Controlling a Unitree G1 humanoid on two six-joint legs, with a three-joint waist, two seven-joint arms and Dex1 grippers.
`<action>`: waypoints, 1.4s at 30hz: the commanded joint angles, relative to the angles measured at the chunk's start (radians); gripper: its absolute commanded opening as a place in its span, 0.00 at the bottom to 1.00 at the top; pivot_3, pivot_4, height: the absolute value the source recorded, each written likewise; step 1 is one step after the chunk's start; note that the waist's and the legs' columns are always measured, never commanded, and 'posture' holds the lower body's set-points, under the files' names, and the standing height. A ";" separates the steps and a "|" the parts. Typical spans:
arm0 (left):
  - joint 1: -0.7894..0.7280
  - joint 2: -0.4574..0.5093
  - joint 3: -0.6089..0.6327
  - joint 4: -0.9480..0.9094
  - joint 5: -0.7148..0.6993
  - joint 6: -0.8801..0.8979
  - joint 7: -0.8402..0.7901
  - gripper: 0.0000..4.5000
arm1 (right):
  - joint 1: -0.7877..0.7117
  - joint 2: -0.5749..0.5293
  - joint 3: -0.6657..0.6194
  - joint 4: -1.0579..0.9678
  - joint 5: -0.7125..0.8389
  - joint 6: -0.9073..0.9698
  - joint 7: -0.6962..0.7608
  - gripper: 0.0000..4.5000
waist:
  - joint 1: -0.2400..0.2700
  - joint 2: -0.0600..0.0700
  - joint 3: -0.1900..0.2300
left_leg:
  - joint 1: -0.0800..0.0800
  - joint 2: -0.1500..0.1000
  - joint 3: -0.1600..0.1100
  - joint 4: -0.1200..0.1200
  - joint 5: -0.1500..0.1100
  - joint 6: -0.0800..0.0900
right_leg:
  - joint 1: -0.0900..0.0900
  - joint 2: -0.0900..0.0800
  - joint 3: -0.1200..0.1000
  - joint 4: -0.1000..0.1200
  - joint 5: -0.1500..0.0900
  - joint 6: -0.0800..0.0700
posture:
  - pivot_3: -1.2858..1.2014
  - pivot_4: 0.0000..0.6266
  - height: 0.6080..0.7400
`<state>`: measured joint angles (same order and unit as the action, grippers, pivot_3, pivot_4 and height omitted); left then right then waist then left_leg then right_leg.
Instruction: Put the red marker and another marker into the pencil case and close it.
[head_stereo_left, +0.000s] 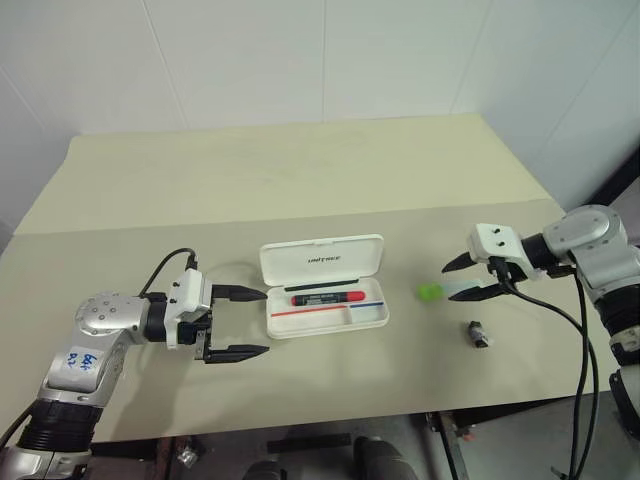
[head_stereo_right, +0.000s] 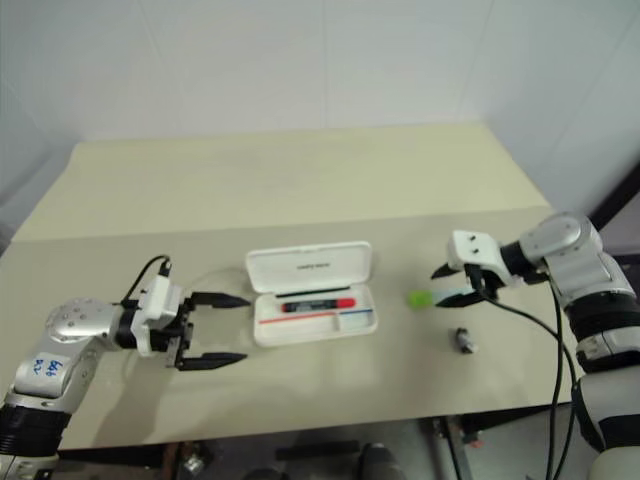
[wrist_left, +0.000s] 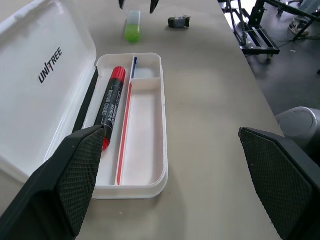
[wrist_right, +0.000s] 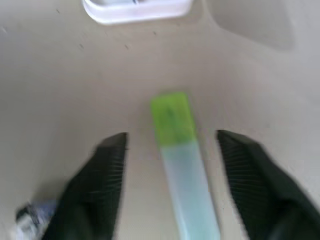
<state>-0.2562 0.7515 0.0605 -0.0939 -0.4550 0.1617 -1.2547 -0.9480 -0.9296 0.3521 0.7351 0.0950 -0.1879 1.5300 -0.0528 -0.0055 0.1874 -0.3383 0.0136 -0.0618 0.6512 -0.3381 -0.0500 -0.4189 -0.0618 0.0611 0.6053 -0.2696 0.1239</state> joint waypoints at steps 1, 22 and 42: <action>0.013 0.010 0.019 -0.048 -0.012 0.004 0.014 1.00 | -0.056 0.015 0.005 0.081 -0.032 -0.056 0.084 0.73 | -0.001 0.000 0.000 | 0.000 0.000 0.000 0.000 0.000 0.000 | 0.000 0.000 0.000 0.000 0.000 0.000 | 0.52 0.24 1.00; 0.006 0.063 0.073 -0.080 -0.038 0.033 0.019 1.00 | -0.199 0.159 0.004 0.552 -0.307 -0.165 -0.043 0.69 | -0.004 0.000 0.001 | 0.001 0.000 0.001 0.002 0.000 0.000 | 0.000 0.000 0.001 0.001 0.000 0.000 | 0.52 0.24 1.00; -0.002 0.060 0.072 -0.060 -0.022 0.021 0.017 1.00 | -0.207 0.127 -0.118 0.503 -0.259 -0.223 0.051 0.24 | -0.006 0.001 0.002 | 0.002 0.000 0.001 0.004 0.000 0.000 | 0.001 0.000 0.001 0.004 0.000 0.001 | 0.52 0.24 1.00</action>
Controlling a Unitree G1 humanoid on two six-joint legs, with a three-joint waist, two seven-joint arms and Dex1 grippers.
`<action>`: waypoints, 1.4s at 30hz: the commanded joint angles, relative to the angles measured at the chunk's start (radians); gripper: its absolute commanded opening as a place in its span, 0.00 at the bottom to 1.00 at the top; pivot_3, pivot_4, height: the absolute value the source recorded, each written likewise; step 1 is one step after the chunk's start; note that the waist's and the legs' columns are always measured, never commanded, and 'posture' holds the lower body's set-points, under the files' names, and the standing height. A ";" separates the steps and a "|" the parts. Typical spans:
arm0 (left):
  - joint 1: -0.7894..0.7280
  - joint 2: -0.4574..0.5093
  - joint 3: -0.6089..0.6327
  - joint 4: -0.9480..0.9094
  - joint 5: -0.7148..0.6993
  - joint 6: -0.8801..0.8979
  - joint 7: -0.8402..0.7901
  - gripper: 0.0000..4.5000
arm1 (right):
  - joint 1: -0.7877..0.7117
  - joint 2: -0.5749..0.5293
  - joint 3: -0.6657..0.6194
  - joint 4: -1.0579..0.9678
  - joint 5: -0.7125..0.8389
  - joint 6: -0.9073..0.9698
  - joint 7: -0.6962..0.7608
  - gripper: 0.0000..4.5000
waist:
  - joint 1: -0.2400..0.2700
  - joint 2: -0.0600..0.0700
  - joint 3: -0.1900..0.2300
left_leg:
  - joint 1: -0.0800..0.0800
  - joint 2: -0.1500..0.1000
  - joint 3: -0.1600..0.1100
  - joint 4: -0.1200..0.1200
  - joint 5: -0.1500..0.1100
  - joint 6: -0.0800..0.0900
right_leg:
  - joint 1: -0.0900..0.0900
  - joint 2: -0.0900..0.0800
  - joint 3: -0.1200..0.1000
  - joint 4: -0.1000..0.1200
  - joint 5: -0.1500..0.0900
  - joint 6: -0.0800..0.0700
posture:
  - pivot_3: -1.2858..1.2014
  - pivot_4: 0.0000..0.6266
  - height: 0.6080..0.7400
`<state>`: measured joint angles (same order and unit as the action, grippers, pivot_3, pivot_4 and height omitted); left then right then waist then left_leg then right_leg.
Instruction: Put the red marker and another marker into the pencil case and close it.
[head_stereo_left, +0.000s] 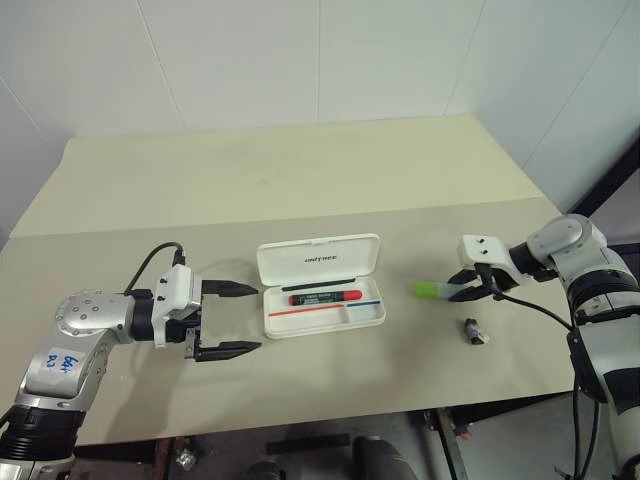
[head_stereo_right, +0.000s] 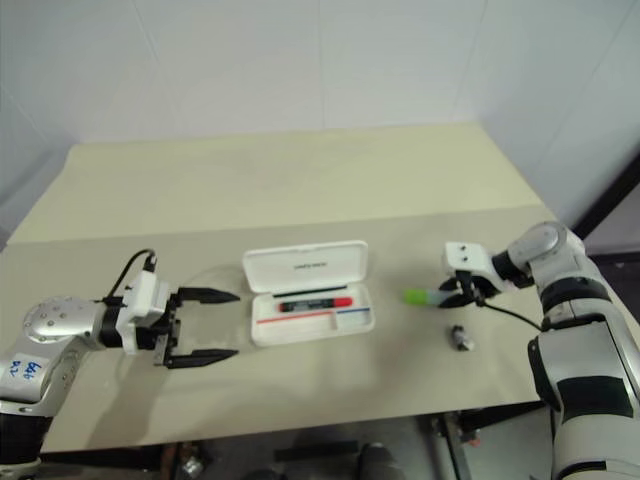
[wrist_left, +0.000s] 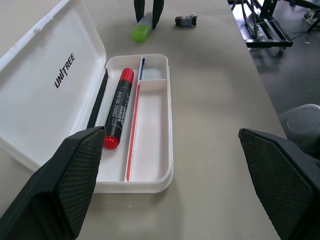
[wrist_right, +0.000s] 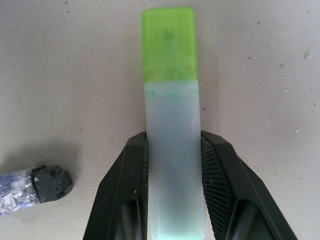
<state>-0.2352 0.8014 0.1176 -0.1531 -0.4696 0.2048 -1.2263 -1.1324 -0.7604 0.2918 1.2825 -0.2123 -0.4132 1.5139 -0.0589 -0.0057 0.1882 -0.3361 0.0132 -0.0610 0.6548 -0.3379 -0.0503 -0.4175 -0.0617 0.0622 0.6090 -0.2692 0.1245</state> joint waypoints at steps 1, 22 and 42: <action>-0.027 0.010 0.013 0.009 -0.005 -0.026 -0.016 1.00 | -0.028 -0.052 -0.069 -0.061 0.069 0.006 0.086 0.24 | 0.001 0.001 0.001 | 0.000 0.000 0.000 0.000 0.000 0.000 | 0.000 0.000 0.000 0.000 0.000 0.000 | 0.52 0.24 1.00; -0.036 0.014 0.004 0.122 0.012 -0.103 -0.073 1.00 | 0.377 -0.157 -0.002 -1.243 0.539 0.727 -0.053 0.24 | 0.016 0.002 0.002 | -0.018 0.000 -0.003 0.005 0.000 0.000 | -0.015 -0.001 -0.002 0.003 0.000 0.000 | 0.52 0.24 1.00; -0.053 0.000 -0.001 0.215 0.034 -0.180 -0.082 1.00 | 0.225 0.151 0.171 -1.352 0.361 0.943 -0.215 0.24 | 0.028 0.001 0.003 | -0.019 -0.001 -0.003 0.008 0.000 0.001 | -0.015 0.000 -0.003 0.004 0.001 0.001 | 0.52 0.24 1.00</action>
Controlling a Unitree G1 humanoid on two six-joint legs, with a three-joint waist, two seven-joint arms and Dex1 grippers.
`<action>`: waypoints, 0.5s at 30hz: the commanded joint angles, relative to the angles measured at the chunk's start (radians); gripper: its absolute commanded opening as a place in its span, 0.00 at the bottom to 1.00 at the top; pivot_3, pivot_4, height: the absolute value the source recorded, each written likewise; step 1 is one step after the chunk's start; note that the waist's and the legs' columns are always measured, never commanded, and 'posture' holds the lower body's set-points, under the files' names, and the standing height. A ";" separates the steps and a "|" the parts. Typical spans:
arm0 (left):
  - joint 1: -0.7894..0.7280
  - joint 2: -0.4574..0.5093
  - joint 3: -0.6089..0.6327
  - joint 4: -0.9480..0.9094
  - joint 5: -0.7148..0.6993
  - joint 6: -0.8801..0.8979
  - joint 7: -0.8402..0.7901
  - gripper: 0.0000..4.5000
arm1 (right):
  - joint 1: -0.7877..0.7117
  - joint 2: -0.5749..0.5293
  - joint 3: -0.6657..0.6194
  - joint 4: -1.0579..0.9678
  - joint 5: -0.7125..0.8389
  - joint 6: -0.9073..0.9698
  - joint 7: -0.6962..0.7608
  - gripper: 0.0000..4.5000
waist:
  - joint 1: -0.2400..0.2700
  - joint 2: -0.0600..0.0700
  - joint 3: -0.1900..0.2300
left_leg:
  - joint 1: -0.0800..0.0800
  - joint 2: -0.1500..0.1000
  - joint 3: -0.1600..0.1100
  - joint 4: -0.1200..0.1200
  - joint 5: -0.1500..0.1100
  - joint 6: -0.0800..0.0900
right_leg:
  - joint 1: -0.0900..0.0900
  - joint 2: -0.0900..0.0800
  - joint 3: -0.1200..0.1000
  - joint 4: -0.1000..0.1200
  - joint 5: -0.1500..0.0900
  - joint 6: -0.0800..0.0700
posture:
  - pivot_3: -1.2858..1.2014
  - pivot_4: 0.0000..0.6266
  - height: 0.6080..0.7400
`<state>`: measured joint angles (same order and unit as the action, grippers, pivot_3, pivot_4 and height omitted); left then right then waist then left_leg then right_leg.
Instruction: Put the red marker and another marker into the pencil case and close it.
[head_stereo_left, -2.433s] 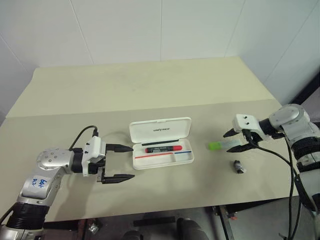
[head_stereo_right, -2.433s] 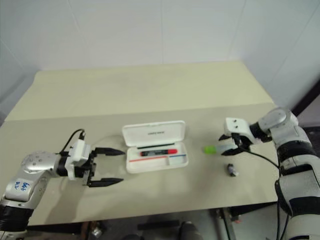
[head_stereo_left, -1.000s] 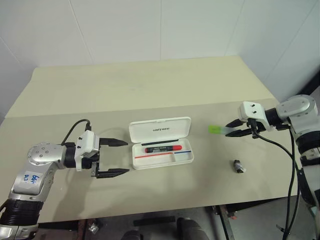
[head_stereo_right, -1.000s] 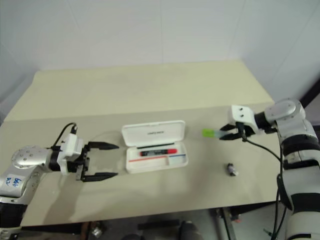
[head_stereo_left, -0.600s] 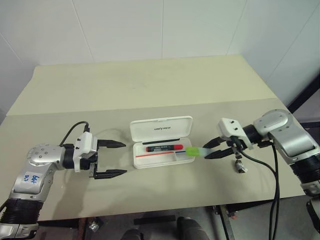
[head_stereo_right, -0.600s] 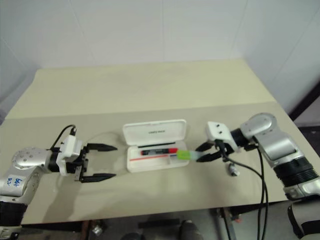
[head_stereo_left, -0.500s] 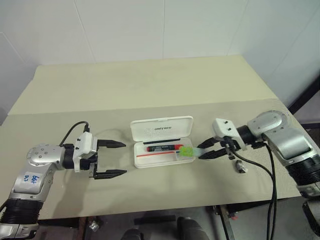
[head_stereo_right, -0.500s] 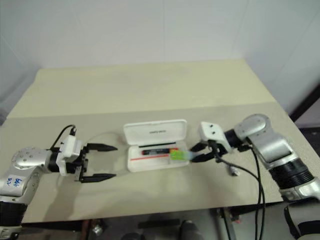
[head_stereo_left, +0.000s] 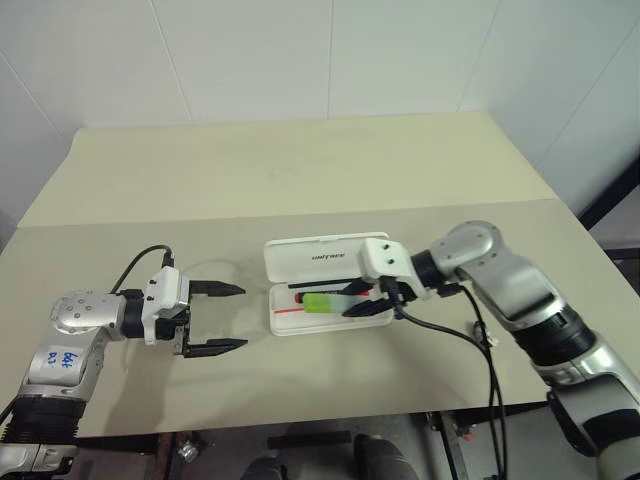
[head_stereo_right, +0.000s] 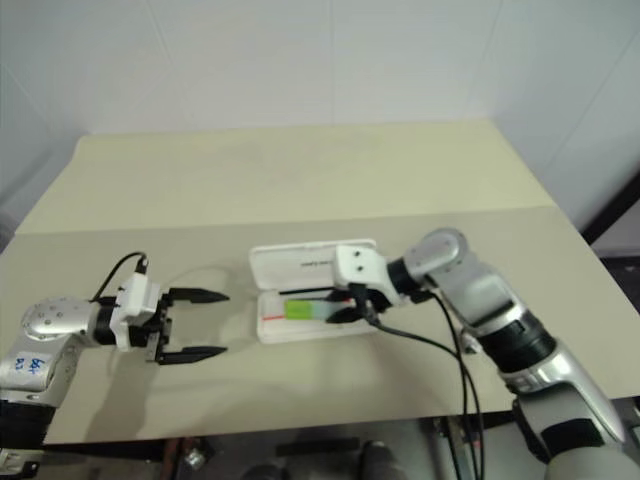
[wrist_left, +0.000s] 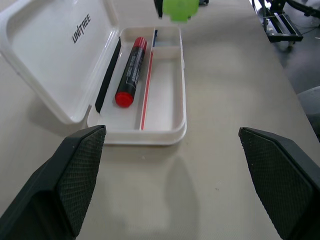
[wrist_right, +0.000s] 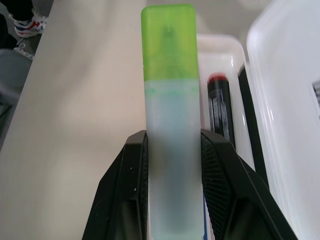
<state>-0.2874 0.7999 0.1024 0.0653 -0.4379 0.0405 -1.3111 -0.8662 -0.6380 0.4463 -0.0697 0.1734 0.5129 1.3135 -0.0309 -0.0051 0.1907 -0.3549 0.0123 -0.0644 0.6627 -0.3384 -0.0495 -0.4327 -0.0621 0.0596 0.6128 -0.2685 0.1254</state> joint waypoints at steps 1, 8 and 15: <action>0.001 0.000 0.014 -0.006 0.002 -0.015 0.005 1.00 | -0.053 0.048 0.026 0.011 -0.033 0.024 -0.021 0.24 | 0.000 0.000 0.000 | 0.000 0.000 0.000 0.000 0.000 0.000 | 0.000 0.000 0.000 0.000 0.000 0.000 | 0.52 0.24 1.00; 0.030 -0.003 0.019 -0.032 -0.002 -0.007 0.019 1.00 | -0.094 0.146 0.082 0.053 -0.073 0.037 -0.030 0.24 | 0.000 0.000 0.000 | 0.000 0.000 0.000 0.000 0.000 0.000 | 0.000 0.000 0.000 0.004 0.000 0.000 | 0.52 0.24 1.00; 0.050 0.003 0.031 -0.047 -0.007 -0.003 0.029 1.00 | -0.087 0.153 0.117 0.041 -0.100 0.066 -0.012 0.24 | 0.000 -0.001 0.000 | 0.000 0.000 0.000 0.000 0.000 0.000 | 0.000 0.000 0.000 0.004 0.000 0.000 | 0.52 0.24 1.00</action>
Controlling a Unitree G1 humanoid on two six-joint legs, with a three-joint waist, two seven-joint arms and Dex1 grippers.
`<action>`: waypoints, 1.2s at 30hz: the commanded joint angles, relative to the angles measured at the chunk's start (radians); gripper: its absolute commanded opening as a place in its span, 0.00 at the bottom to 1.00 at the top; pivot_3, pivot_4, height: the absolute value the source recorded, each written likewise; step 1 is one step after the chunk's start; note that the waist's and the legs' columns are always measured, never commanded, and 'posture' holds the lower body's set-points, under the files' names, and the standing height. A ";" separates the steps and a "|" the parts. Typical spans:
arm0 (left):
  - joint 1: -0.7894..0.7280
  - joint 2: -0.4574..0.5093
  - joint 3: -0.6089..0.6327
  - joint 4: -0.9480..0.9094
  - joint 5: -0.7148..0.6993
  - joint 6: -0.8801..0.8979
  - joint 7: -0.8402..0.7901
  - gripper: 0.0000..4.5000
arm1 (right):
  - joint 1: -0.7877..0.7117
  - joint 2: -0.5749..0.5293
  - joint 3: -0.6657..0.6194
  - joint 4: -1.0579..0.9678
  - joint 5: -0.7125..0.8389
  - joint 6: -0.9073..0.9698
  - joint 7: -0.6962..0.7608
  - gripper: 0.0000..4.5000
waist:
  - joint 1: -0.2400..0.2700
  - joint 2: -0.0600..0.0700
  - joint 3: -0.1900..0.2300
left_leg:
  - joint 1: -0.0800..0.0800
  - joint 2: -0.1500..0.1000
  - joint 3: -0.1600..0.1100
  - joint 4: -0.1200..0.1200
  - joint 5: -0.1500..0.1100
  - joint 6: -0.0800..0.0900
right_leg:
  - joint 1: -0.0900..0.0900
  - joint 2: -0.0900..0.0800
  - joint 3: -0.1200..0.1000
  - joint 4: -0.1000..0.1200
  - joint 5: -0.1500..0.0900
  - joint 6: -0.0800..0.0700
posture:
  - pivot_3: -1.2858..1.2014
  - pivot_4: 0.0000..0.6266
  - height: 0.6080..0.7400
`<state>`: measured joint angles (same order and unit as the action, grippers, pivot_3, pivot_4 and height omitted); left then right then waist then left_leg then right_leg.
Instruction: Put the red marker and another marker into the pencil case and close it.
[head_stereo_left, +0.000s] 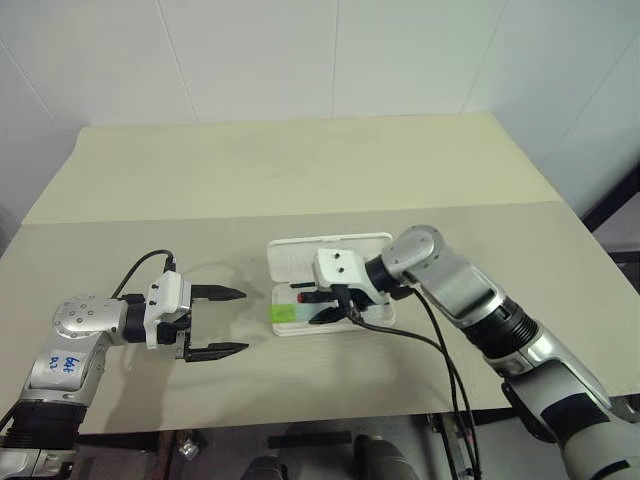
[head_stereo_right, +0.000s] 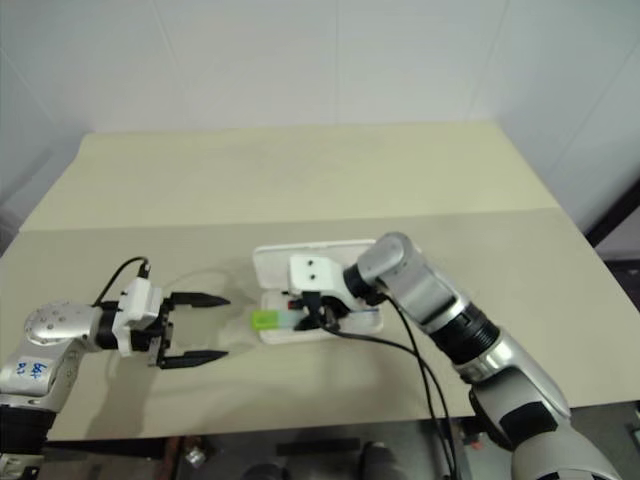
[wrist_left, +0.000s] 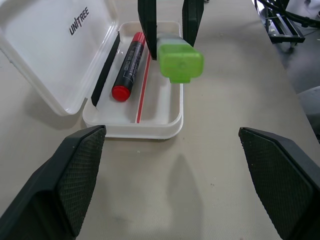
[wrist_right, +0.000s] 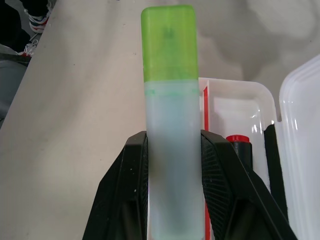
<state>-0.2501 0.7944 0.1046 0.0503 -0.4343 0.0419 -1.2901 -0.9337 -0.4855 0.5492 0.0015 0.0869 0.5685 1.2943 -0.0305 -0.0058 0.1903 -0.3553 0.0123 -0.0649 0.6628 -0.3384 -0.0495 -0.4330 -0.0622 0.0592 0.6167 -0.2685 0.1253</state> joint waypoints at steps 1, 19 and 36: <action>0.016 0.008 0.031 -0.035 -0.012 -0.003 0.011 1.00 | -0.020 -0.005 0.024 -0.035 -0.025 0.021 0.010 0.24 | 0.000 0.000 0.000 | 0.000 0.000 0.000 0.000 0.000 0.000 | 0.000 0.000 0.000 0.000 0.000 0.000 | 0.52 0.24 1.00; 0.007 -0.005 0.018 -0.035 -0.011 -0.006 0.022 1.00 | -0.037 0.005 0.045 -0.008 -0.108 0.061 -0.006 0.41 | -0.001 -0.001 0.000 | 0.000 0.000 0.000 0.000 0.000 0.000 | 0.000 0.000 0.000 0.000 0.000 0.000 | 0.52 0.24 1.00; 0.013 -0.015 0.009 -0.051 -0.013 0.001 0.026 1.00 | -0.048 -0.011 -0.066 -0.118 0.031 0.166 0.029 1.00 | 0.000 -0.001 0.000 | 0.000 0.000 -0.001 0.000 0.000 0.000 | -0.001 0.000 0.000 0.000 0.000 0.000 | 0.52 0.24 1.00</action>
<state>-0.2315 0.7846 0.1040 0.0392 -0.4344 0.0436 -1.2682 -0.9772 -0.4742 0.5319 -0.0552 0.0788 0.7142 1.3029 -0.0305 -0.0064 0.1900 -0.3557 0.0122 -0.0655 0.6624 -0.3384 -0.0495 -0.4335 -0.0624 0.0587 0.6164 -0.2686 0.1252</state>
